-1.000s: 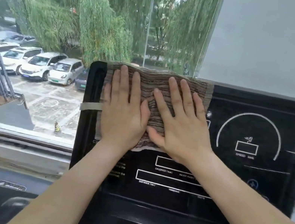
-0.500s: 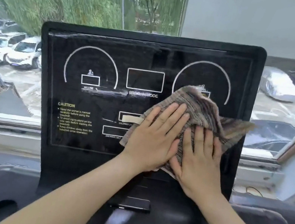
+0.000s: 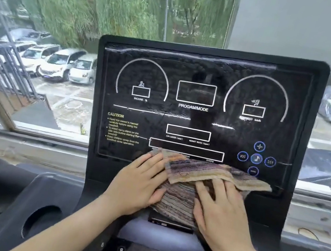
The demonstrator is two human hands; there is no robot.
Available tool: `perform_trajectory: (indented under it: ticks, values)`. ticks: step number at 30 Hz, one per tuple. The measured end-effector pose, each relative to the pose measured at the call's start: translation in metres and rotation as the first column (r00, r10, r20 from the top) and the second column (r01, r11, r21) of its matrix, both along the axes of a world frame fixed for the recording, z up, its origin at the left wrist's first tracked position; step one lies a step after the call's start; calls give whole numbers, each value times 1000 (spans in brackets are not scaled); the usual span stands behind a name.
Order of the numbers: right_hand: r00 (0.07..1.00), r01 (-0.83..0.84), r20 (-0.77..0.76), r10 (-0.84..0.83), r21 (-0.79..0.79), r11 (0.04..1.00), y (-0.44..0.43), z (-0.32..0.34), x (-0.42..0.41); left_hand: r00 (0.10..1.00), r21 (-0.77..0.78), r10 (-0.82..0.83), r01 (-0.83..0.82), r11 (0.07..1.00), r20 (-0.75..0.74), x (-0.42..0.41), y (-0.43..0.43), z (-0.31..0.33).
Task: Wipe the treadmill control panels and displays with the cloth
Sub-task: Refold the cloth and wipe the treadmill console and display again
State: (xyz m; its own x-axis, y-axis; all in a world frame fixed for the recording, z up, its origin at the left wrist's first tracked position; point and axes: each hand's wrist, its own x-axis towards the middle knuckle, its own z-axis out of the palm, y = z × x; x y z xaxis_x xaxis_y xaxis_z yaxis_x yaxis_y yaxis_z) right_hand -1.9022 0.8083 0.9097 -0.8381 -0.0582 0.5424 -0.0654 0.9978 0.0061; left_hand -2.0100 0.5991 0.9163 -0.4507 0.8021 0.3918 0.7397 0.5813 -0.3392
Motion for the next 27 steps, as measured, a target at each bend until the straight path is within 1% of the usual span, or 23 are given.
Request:
perform_trajectory:
  ticks: [1,3,7,10,12,13,14,16,17,19,21,22,24,25,26,27]
  values:
    - [998,-26,-62,24,-35,999,-4,14,-11,1000,35,9,-8,999,-23,-6,-7,7]
    - [988,-22,-152,10,-78,997,-15,42,-41,995,136,59,-48,990,-77,-23,-15,28]
    - [957,48,-282,-63,-62,997,-41,93,-113,964,284,208,-154,946,-169,-68,-19,88]
    - [906,121,-404,-127,-41,992,-66,129,-161,926,393,333,-243,887,-179,-103,-24,127]
    - [867,184,-458,-193,-65,981,-83,138,-178,929,429,333,-238,872,-162,-118,-31,133]
    - [857,194,-475,-200,-62,979,-90,134,-181,937,445,312,-217,869,-153,-122,-38,129]
    - [858,179,-483,-173,-33,983,-98,125,-180,945,465,294,-198,863,-143,-122,-45,119]
    - [884,99,-462,-66,47,994,-115,96,-171,960,494,258,-172,852,-111,-117,-64,88]
    - [905,57,-425,-21,73,996,-125,79,-164,966,494,237,-158,855,-102,-111,-73,70]
    - [947,-17,-318,48,100,995,-145,47,-150,975,463,202,-138,876,-90,-94,-92,34]
    - [972,-73,-214,94,105,992,-162,19,-133,982,396,181,-149,906,-45,-74,-111,2]
    - [979,-95,-169,111,100,991,-169,7,-124,985,359,171,-162,919,7,-63,-120,-13]
    - [986,-135,-86,144,108,985,-181,-14,-103,962,340,147,-222,914,232,-39,-136,-42]
    - [989,-136,-45,142,112,984,-186,-22,-93,942,314,128,-229,921,311,-26,-144,-56]
    - [992,-126,-5,127,103,987,-190,-26,-85,944,281,94,-188,941,316,-13,-151,-67]
    - [993,-113,27,111,85,990,-193,-27,-80,957,232,64,-133,963,284,-1,-155,-77]
